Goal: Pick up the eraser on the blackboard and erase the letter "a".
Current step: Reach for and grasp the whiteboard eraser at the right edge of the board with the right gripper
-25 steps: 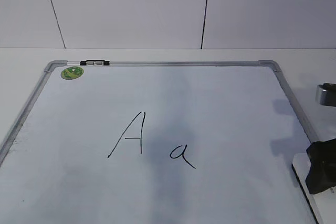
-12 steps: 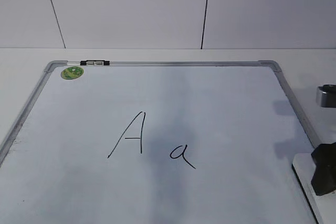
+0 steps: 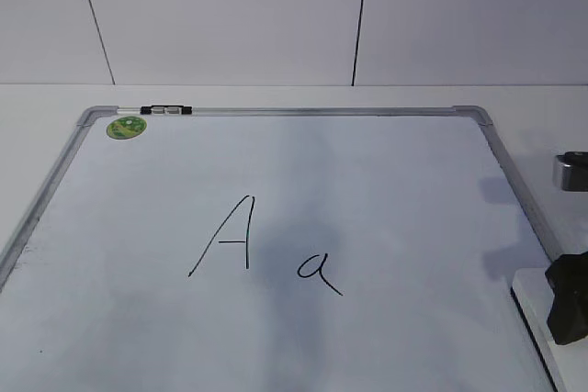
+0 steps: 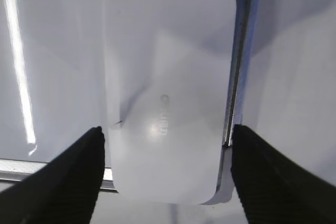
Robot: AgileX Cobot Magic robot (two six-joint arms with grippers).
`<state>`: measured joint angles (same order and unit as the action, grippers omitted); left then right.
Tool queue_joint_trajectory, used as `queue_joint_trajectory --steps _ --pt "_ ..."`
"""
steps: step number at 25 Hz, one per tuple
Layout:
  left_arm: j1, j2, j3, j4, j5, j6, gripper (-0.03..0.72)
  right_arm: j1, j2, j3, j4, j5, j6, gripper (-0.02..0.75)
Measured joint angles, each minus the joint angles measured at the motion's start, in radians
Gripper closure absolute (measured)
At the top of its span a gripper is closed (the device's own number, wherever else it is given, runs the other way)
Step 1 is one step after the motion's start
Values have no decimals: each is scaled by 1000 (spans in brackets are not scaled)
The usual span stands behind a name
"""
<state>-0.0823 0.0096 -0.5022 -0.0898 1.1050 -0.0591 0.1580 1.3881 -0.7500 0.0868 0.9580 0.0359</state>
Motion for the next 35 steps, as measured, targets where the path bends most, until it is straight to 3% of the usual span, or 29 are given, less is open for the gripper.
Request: queue_joint_trajectory --steps 9,15,35 --pt "0 0 0 0 0 0 317 0 11 0 0 0 -36 141" --pt "0 0 0 0 0 0 317 0 35 0 8 -7 -30 66" --pt "0 0 0 0 0 0 317 0 90 0 24 -54 27 63"
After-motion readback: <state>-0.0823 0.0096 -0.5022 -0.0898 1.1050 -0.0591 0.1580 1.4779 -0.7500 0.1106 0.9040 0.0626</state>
